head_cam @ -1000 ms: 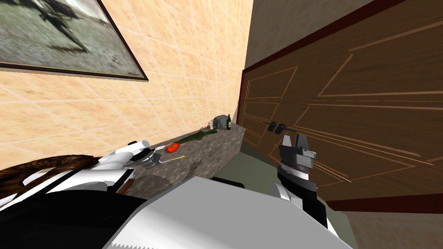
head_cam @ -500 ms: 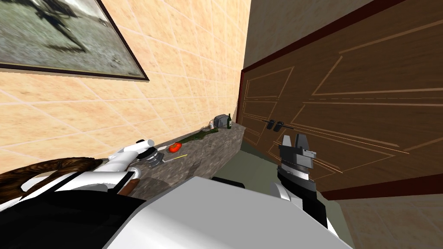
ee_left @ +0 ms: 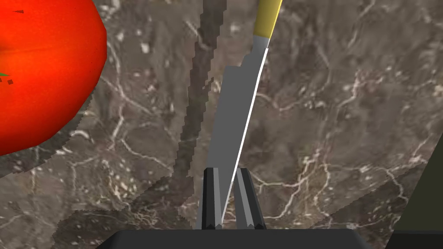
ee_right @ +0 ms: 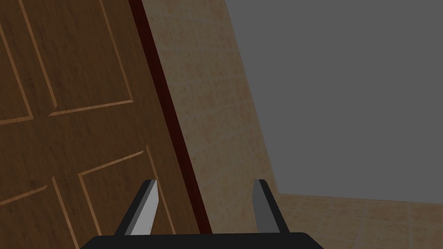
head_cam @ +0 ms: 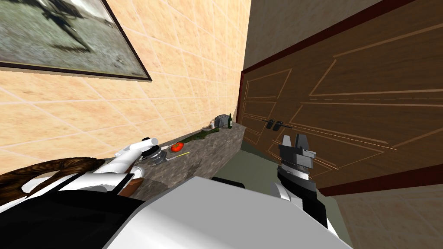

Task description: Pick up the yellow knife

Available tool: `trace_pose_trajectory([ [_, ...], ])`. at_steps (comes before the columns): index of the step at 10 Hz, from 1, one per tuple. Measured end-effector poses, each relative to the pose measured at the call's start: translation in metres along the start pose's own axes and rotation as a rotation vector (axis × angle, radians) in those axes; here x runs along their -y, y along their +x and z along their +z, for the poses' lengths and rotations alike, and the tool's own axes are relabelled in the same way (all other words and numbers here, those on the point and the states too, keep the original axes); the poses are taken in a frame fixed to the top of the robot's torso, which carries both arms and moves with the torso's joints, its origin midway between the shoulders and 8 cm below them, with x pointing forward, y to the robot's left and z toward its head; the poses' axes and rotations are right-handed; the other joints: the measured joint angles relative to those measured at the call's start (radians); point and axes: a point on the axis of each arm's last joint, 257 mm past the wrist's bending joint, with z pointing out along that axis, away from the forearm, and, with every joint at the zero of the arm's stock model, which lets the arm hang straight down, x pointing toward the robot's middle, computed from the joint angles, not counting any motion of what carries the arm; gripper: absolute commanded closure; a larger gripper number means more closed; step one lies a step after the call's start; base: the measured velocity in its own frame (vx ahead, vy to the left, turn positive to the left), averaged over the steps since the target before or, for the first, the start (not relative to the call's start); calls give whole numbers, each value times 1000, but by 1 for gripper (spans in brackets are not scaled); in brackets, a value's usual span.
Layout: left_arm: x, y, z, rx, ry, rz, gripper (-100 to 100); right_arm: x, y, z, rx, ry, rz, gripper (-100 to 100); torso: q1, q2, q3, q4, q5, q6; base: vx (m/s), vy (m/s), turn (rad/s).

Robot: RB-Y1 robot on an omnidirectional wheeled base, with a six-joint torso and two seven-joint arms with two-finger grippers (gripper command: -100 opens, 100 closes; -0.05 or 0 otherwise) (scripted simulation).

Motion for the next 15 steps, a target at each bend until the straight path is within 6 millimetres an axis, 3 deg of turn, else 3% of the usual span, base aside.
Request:
trace_pose_trajectory([
  [15,-22,81,-8,2,6,-57,100,0,0,0,0,0,0,0,-1,-2,-1,-1,0,-1,-50,61,-45],
])
